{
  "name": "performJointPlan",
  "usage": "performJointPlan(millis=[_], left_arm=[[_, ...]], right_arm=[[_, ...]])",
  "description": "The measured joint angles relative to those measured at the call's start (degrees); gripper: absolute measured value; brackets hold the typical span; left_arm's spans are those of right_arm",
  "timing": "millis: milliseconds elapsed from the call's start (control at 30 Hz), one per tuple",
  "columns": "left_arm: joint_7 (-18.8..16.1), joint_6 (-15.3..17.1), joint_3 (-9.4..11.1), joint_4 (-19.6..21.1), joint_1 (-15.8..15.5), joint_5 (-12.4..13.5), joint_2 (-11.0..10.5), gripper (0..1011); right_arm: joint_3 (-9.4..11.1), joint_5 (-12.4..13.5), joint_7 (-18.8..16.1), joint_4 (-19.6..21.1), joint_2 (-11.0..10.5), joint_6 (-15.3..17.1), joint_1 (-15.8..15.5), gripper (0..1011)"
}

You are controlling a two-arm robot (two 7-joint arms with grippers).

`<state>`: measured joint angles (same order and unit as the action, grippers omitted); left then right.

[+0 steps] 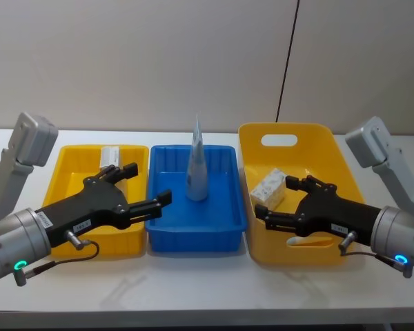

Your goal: Bimanual collaborative sorting of washing and personal care products

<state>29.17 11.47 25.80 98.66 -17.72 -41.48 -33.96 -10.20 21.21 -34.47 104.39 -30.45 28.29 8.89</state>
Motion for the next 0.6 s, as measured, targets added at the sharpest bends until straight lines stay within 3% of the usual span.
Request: performJointPlan(millis=[600], left_arm=[[0.0,0.0,0.0,0.0,0.0,0.0,0.0,1001]], right_arm=[[-0.1,0.5,-0.8,0.8,-0.4,0.0,-0.7,1000]])
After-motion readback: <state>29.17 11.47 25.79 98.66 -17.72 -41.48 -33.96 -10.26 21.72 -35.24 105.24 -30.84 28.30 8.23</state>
